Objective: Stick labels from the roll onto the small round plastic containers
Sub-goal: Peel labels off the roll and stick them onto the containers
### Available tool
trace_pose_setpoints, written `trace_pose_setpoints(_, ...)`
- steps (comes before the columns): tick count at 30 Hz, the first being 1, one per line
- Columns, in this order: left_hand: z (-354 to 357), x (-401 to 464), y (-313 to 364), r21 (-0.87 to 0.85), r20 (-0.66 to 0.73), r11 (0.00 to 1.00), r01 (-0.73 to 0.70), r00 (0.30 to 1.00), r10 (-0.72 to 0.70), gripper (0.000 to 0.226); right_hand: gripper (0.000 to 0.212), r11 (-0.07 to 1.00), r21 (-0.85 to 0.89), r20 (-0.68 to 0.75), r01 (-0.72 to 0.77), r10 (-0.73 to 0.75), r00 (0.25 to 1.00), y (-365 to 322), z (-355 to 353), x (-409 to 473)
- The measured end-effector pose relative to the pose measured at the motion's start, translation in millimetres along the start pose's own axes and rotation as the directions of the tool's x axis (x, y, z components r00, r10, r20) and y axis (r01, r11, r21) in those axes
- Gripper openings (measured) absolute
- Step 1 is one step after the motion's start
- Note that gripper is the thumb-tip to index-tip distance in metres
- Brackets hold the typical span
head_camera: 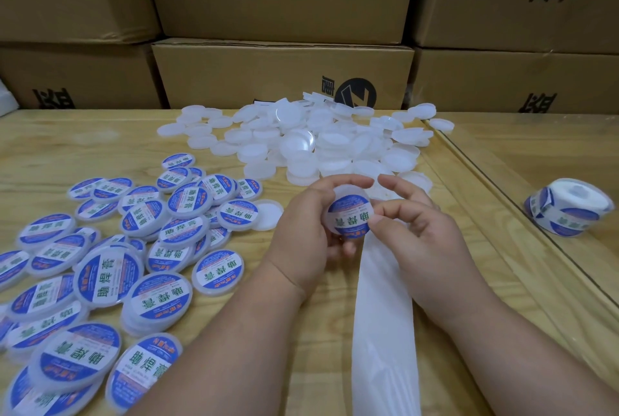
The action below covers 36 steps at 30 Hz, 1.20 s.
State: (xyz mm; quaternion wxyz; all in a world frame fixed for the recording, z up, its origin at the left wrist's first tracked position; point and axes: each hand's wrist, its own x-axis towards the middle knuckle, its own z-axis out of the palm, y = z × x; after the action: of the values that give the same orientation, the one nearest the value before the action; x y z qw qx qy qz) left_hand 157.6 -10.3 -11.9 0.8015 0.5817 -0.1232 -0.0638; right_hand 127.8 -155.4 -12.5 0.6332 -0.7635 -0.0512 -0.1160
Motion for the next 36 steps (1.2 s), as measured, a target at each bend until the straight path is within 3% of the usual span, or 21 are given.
trace_pose_setpoints(5, -0.2, 2.0, -0.8, 0.015, 0.008, 1.0, -0.025, 1.0, 0.024, 0.041, 0.016, 0.999, -0.025, -0.066, -0.038, 0.037, 0.997, 2.8, -1.1, 3.4)
trace_pose_setpoints(19, 2.9, 1.5, 2.4, 0.054, 0.008, 0.998, 0.026, 1.0, -0.027, 0.037, 0.015, 0.999, -0.017, -0.066, -0.047, 0.046, 0.997, 4.2, -0.4, 4.2)
trace_pose_setpoints(25, 5.8, -3.5, 4.7, 0.078, 0.007, 0.997, -0.002, 1.0, 0.002, 0.024, 0.016, 0.999, -0.013, -0.067, -0.04, 0.039, 0.997, 2.8, -0.3, 3.9)
trace_pose_setpoints(36, 3.9, 0.3, 4.4, 0.029, 0.009, 0.999, 0.046, 0.999, -0.046, 0.041, 0.015, 0.999, 0.009, -0.076, -0.047, 0.048, 0.996, 5.1, -0.4, 3.8)
